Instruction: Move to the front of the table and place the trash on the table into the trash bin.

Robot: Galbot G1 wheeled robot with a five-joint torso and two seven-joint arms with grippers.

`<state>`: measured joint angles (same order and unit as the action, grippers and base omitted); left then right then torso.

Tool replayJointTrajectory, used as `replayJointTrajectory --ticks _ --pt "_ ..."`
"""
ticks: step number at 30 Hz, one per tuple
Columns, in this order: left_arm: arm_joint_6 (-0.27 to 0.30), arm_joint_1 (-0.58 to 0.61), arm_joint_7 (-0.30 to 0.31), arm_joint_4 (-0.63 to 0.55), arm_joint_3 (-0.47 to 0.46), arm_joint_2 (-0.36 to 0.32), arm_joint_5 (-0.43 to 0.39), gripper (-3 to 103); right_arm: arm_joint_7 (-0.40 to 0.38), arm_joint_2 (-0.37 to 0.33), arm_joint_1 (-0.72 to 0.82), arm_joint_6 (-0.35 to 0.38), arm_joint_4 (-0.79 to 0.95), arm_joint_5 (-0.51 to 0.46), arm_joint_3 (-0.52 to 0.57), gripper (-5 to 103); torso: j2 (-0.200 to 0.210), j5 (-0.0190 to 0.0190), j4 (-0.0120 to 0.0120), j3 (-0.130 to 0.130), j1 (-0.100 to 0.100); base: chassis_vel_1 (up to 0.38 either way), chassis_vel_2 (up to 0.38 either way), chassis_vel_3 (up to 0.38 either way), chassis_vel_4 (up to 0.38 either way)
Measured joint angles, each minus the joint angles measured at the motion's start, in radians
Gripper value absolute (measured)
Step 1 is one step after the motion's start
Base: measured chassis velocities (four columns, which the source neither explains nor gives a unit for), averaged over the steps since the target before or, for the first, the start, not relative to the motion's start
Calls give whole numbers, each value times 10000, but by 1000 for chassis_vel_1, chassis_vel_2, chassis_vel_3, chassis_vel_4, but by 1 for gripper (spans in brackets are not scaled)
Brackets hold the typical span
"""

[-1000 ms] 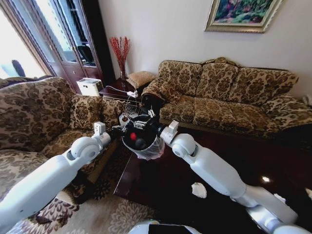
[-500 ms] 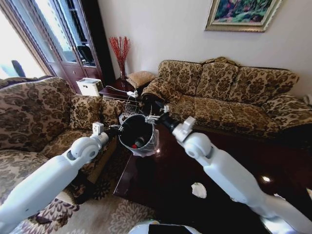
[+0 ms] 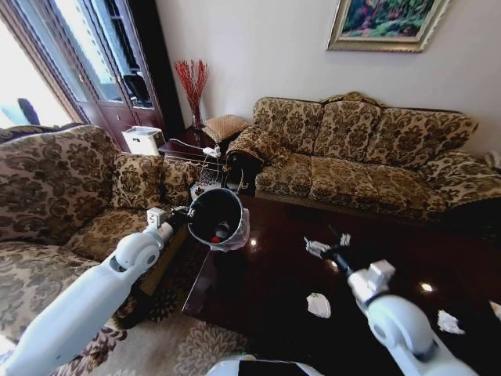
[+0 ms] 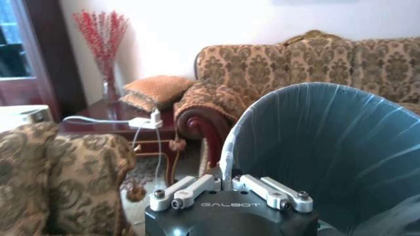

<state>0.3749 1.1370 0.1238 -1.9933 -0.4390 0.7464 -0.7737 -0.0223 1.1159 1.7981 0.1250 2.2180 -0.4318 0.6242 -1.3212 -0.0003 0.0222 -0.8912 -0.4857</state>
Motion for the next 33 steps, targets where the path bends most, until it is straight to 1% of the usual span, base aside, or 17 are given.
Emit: replayJointTrajectory --ticks 1,3,4,5,7,8,9,10,12,13,15,16,21,26,29,32,33 --pt "0 0 0 0 0 0 0 3 0 0 0 0 0 0 0 100 0 0 0 0 0 0 0 0 0" --pt "-2 284 -28 -146 -262 140 41 3 -47 700 565 -782 -644 661 -115 100 0 6 3 0 1 0 0 0 0" --pt "-4 307 -29 -161 -282 150 42 3 -59 758 603 -837 -699 701 -130 100 0 8 2 0 1 0 0 0 0" --pt "-45 477 -55 -289 -383 213 41 3 -178 1140 803 -1163 -1134 937 -245 100 0 5 -2 0 0 0 0 0 0" --pt "-59 541 -70 -334 -412 228 45 3 -201 1252 813 -1263 -1295 992 -279 100 -1 -1 -4 0 -1 0 0 0 0" --pt "-94 674 -95 -411 -450 256 74 3 -317 1537 728 -1527 -1848 1206 -382 100 0 -4 -1 -1 -1 0 0 0 0" --pt "-117 811 -131 -479 -483 270 113 3 -384 1753 577 -1803 -2323 1409 -477 100 0 7 -2 -2 -3 0 0 0 0" --pt "-117 811 -131 -479 -483 270 113 3 -384 1753 577 -1803 -2323 1409 -477 100 0 7 -2 -2 -3 0 0 0 0" --pt "-173 1000 -200 -565 -506 279 204 3 -702 2149 256 -2009 -3058 1666 -672 100 1 4 3 -2 -4 0 0 0 0" --pt "-173 1000 -200 -565 -506 279 204 3 -702 2149 256 -2009 -3058 1666 -672 100 1 4 3 -2 -4 0 0 0 0" --pt "-200 1092 -232 -633 -506 270 246 3 -1160 2448 51 -1942 -3543 1586 -932 100 1 2 0 -2 -4 0 0 0 0" --pt "-200 1093 -232 -644 -500 260 248 3 -1202 2515 -15 -1913 -3736 1533 -981 100 1 1 0 -2 -4 0 0 0 0" --pt "-201 1052 -214 -704 -421 186 222 3 -1235 2694 -294 -1878 -4542 1226 -1044 100 1 1 2 -2 -4 0 0 0 0" --pt "-200 1007 -184 -764 -334 54 181 3 -1224 2806 -486 -1852 -5036 436 -1139 100 1 2 -1 -3 -4 0 0 0 0" --pt "-198 993 -174 -765 -312 16 174 3 -925 2875 -698 -1922 -5368 258 -1110 101 1 2 1 -2 -4 0 0 0 0" --pt "-191 977 -166 -774 -277 -41 165 3 -532 2895 -959 -1937 -5682 164 -1104 87 2 0 1 -2 -4 0 0 0 0" --pt "-191 977 -166 -774 -277 -41 165 3 -532 2895 -959 -1937 -5682 164 -1104 87 2 0 1 -2 -4 0 0 0 0"
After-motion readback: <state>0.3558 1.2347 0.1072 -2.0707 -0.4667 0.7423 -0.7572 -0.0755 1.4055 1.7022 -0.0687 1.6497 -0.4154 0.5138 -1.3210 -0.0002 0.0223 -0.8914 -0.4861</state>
